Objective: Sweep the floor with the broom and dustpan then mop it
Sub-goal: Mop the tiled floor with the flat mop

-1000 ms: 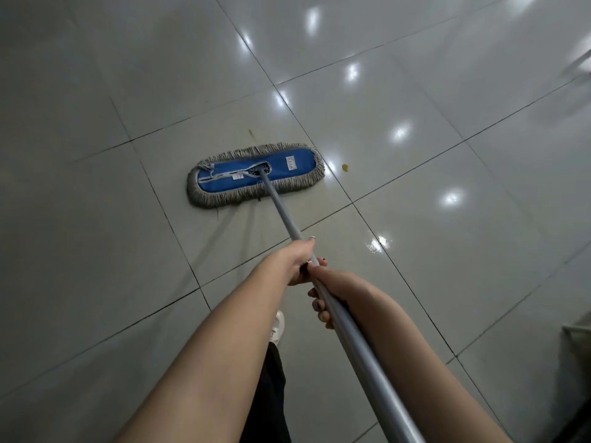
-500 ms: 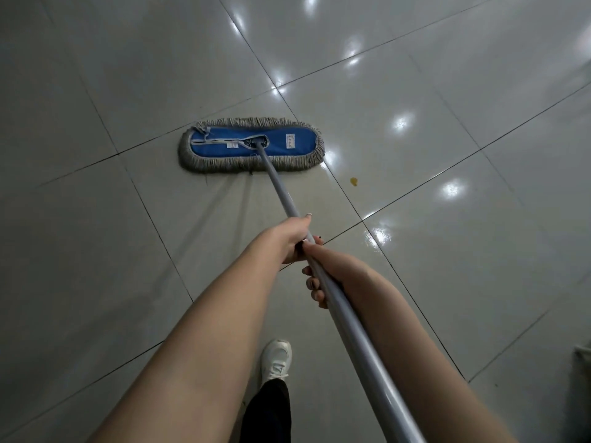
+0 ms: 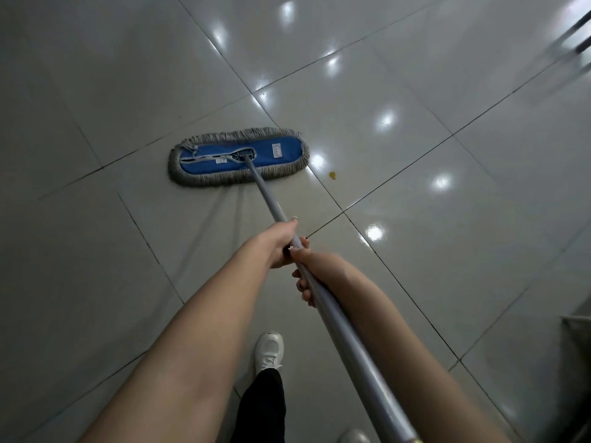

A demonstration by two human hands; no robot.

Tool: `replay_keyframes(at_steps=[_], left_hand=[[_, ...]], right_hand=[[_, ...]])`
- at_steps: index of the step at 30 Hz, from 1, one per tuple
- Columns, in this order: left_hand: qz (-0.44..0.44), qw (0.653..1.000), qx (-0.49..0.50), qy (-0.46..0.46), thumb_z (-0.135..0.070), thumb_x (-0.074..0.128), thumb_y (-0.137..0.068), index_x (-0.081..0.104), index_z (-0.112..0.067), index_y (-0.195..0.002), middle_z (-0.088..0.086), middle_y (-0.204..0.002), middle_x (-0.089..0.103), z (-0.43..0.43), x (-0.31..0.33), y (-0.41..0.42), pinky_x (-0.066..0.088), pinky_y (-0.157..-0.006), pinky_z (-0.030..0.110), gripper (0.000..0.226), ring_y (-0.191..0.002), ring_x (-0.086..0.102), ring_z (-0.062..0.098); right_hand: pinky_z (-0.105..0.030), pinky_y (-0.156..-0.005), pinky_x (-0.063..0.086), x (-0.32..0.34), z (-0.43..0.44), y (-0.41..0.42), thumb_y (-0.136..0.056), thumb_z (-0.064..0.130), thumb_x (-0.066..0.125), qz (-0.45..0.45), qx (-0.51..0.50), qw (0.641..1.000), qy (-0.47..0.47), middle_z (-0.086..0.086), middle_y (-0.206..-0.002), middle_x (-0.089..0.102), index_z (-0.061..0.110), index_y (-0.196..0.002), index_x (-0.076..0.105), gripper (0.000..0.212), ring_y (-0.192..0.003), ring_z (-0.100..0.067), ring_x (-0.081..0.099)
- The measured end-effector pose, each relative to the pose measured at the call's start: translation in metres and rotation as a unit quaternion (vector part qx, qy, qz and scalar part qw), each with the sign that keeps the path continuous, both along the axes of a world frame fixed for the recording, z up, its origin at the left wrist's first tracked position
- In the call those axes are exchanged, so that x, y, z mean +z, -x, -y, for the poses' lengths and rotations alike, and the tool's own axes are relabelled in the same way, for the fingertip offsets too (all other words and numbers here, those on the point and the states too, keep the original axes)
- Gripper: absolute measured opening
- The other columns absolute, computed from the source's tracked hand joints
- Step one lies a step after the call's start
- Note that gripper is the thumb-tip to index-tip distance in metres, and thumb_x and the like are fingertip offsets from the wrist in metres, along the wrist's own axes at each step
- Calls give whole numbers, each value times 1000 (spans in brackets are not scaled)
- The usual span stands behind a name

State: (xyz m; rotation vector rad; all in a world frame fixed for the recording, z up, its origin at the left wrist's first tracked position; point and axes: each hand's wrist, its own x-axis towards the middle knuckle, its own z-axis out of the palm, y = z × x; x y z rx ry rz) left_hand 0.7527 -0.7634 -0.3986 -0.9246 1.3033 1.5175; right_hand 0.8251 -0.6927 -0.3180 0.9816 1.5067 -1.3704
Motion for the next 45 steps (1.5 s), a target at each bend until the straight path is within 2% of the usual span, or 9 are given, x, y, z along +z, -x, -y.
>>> replay_keyframes(at_steps=[3,6,12,16,24,31,35,40,45], left_hand=[[6,1000,16,-16,-37,45,-96,38,-8,-81,6,-64,44,-26,6,-38,47,-33,20,34,-41,46,12],[11,1000,-5,-19,-39,44,-96,39,-7,-79,6,-62,44,-62,12,-83,45,-31,19,36,-44,46,13],[16,995,-96,1,-42,38,-97,43,-8,-76,3,-46,51,-143,16,-186,41,-29,15,41,-23,47,11],[18,992,-124,11,-42,37,-98,43,-9,-75,2,-58,50,-195,19,-262,43,-32,15,41,-24,48,9],[53,988,-145,3,-43,36,-97,43,-7,-73,2,-44,53,-250,38,-366,41,-29,15,44,-22,48,11],[49,990,-135,16,-42,37,-97,41,-9,-80,3,-53,51,-250,34,-365,42,-30,15,37,-22,46,10],[38,992,-116,10,-42,40,-97,42,-9,-77,3,-52,53,-249,29,-352,46,-44,23,38,-34,51,10],[36,994,-105,-20,-41,42,-96,40,-12,-81,4,-64,51,-245,28,-319,48,-45,24,33,-33,53,9],[37,993,-102,-49,-41,41,-96,38,-12,-81,3,-49,55,-237,22,-269,48,-40,20,33,-36,53,8]], right_hand=[[-7,-33,34,5,-24,-36,-96,42,47,-8,13,999,-31,-8,-55,47,6,-71,47,44,-19,-12,41],[-8,-33,34,10,-59,-81,-94,42,49,-8,14,998,-53,-8,-53,48,5,-71,48,44,-19,-12,42],[-9,-32,33,17,-138,-192,-95,42,48,4,-20,999,-41,-6,-56,46,6,-72,47,43,-19,-11,41],[-8,-32,34,24,-187,-269,-95,42,48,9,-37,999,-36,-6,-56,46,6,-73,47,42,-19,-11,40],[-12,-35,39,40,-248,-369,-93,49,47,68,4,998,-9,-1,-34,49,7,-78,45,44,-25,-14,47],[-11,-34,38,33,-245,-369,-95,52,42,47,3,999,-20,0,-33,48,7,-77,46,48,-24,-14,47],[-11,-34,38,33,-244,-350,-95,53,40,55,13,998,-29,0,-33,48,7,-75,48,51,-24,-14,46],[-11,-34,40,35,-244,-317,-94,56,40,72,29,997,-29,0,-33,48,8,-75,47,52,-24,-14,46],[-12,-34,40,32,-236,-266,-94,56,40,69,26,997,-27,1,-32,48,9,-76,46,51,-23,-14,46]])
